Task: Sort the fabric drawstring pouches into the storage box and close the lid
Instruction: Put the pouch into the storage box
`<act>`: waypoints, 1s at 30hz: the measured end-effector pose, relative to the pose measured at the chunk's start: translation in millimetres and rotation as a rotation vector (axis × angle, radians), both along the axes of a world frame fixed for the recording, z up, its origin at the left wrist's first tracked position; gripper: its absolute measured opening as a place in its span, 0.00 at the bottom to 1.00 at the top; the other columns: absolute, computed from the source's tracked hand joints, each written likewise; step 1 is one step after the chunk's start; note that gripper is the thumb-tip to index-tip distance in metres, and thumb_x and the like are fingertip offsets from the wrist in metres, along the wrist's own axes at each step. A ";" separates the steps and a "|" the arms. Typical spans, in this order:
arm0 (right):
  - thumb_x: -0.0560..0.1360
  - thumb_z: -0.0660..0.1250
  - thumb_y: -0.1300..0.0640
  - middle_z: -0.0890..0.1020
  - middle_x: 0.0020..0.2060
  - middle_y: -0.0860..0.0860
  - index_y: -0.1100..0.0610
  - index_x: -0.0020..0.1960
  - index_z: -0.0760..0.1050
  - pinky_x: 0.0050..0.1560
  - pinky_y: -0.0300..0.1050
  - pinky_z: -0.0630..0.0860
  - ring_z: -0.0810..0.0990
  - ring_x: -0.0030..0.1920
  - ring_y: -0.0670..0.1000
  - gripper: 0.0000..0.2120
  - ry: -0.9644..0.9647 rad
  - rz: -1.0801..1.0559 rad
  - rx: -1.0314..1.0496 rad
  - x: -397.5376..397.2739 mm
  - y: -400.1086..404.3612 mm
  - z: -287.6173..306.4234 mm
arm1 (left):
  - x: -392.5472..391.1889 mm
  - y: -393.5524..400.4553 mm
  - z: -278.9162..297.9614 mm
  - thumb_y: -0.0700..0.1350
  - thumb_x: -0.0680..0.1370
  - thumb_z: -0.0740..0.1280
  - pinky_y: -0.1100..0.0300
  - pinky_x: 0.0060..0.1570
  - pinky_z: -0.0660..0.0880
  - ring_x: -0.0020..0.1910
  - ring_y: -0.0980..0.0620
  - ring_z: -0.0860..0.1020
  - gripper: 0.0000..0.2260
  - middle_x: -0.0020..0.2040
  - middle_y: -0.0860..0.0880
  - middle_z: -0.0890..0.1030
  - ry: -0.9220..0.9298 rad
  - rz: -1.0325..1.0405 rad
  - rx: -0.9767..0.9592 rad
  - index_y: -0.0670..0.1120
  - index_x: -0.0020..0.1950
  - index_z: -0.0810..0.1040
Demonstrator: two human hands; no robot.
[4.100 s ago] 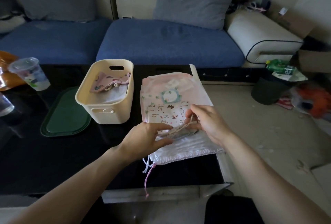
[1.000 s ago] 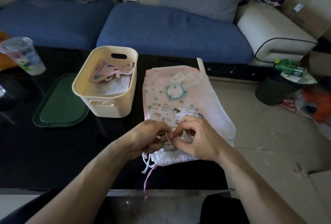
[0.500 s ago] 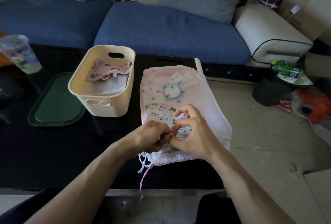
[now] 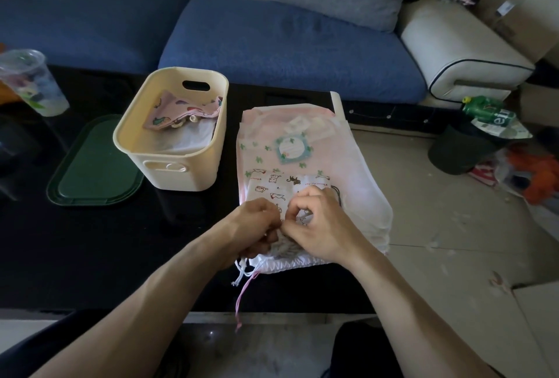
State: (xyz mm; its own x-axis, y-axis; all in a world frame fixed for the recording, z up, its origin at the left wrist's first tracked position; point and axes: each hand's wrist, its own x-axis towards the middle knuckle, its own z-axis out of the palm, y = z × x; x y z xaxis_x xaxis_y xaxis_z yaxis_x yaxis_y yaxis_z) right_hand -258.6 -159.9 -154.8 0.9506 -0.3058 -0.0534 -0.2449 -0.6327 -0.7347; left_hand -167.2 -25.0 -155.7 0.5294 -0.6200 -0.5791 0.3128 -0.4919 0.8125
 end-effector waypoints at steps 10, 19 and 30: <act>0.75 0.74 0.48 0.85 0.43 0.51 0.45 0.42 0.81 0.54 0.51 0.79 0.83 0.45 0.50 0.04 0.117 -0.164 0.397 0.3 -9.5 -1.2 | 4.1 3.7 3.9 0.39 0.81 0.61 0.62 0.24 0.56 0.23 0.52 0.64 0.10 0.32 0.40 0.69 -0.016 -0.177 -0.149 0.39 0.42 0.77; 0.65 0.77 0.53 0.83 0.34 0.41 0.48 0.37 0.83 0.44 0.39 0.77 0.80 0.38 0.40 0.04 0.067 -0.117 0.379 3.4 -11.1 6.0 | -5.4 -8.1 -4.1 0.39 0.80 0.65 0.61 0.27 0.57 0.22 0.52 0.63 0.05 0.30 0.47 0.76 0.045 0.350 -0.349 0.37 0.50 0.78; 0.68 0.72 0.55 0.84 0.37 0.42 0.49 0.40 0.83 0.37 0.29 0.70 0.79 0.37 0.37 0.02 0.006 -0.013 0.111 -4.1 -18.1 16.3 | -3.2 -1.2 1.6 0.40 0.77 0.72 0.62 0.25 0.60 0.25 0.51 0.71 0.07 0.33 0.46 0.78 -0.045 0.054 -0.396 0.41 0.51 0.76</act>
State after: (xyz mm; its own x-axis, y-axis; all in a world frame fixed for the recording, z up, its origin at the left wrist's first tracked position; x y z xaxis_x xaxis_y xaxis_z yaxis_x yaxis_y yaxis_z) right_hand -262.7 -178.0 -138.5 0.9462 -0.3100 -0.0931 -0.2570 -0.5445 -0.7984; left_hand -170.4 -26.2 -154.0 0.5867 -0.7610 -0.2768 0.2897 -0.1219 0.9493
